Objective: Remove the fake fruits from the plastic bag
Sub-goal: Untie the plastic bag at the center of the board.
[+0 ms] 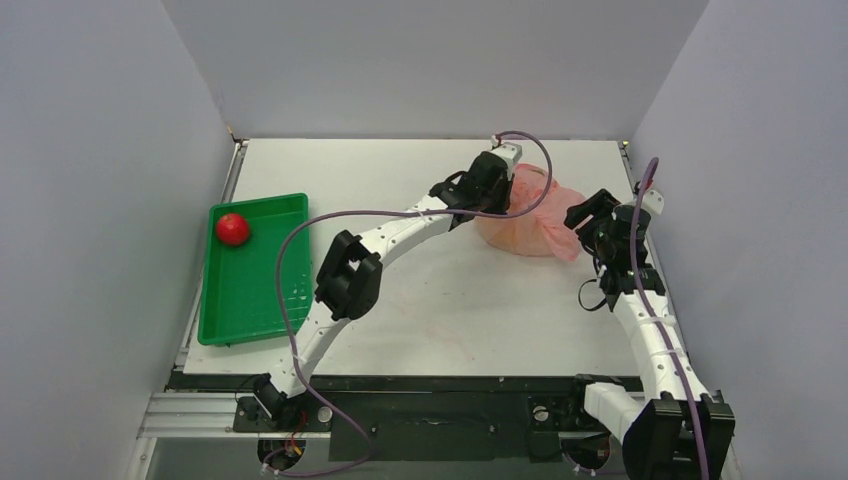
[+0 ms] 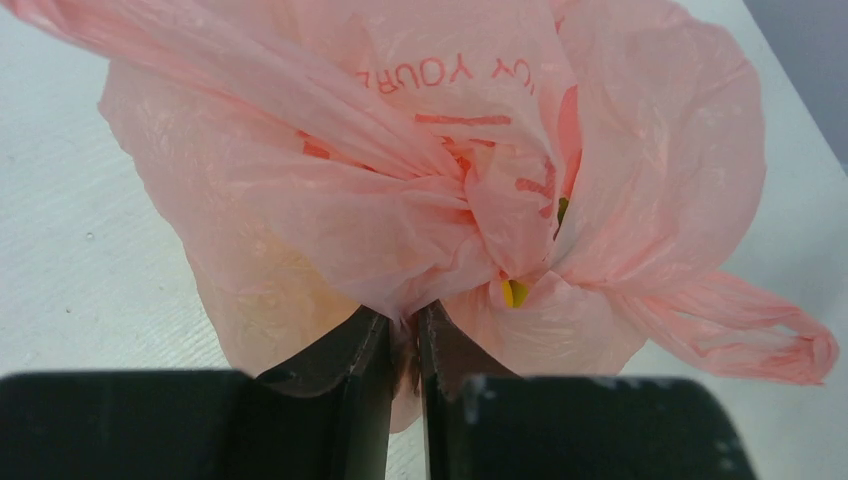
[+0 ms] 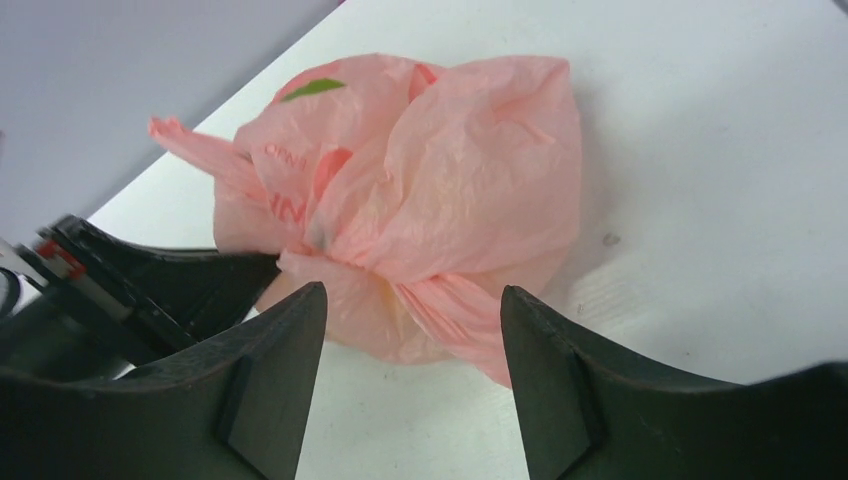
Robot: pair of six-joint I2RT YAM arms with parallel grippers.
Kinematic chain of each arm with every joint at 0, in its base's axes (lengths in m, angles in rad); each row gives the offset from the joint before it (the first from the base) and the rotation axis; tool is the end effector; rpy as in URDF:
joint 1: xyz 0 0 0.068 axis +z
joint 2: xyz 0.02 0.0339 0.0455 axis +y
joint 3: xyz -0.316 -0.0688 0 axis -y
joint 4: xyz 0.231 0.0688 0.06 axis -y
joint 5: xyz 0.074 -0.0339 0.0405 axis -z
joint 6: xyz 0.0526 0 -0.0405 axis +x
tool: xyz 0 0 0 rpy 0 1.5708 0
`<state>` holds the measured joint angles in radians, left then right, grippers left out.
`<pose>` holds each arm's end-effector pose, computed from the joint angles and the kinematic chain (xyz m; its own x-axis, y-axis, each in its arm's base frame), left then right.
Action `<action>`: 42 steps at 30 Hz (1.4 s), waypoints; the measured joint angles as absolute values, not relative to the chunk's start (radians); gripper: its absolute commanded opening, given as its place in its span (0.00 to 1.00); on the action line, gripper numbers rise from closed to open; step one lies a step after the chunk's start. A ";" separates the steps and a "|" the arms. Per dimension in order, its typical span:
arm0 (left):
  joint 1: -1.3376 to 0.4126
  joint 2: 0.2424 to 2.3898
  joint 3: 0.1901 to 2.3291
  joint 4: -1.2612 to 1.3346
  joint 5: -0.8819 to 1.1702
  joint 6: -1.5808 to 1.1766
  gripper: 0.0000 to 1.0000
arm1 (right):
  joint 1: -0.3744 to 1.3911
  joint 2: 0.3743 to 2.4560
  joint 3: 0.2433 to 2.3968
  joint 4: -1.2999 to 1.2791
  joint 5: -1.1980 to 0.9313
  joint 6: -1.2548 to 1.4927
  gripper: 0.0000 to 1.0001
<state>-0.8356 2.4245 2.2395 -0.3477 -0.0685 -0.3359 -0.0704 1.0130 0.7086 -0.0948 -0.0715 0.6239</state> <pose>0.4086 -0.4465 0.2734 -0.5525 0.1206 -0.8248 0.5490 0.7972 -0.2511 0.2074 -0.0109 0.3205 -0.3120 0.6062 -0.7316 0.2302 0.7953 0.5608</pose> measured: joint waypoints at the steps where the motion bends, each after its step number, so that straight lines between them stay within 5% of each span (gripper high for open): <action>1: -0.835 2.428 2.239 -0.356 -0.059 -0.345 0.03 | -0.070 1.017 0.728 -0.108 -0.056 0.630 0.62; 11: -0.838 2.436 2.239 -0.377 0.057 -0.461 0.00 | -0.037 1.182 0.880 -0.161 -0.060 0.645 0.63; 42: -0.875 2.318 2.078 -0.352 0.138 -0.522 0.00 | 0.144 1.275 0.813 -0.173 0.007 0.604 0.64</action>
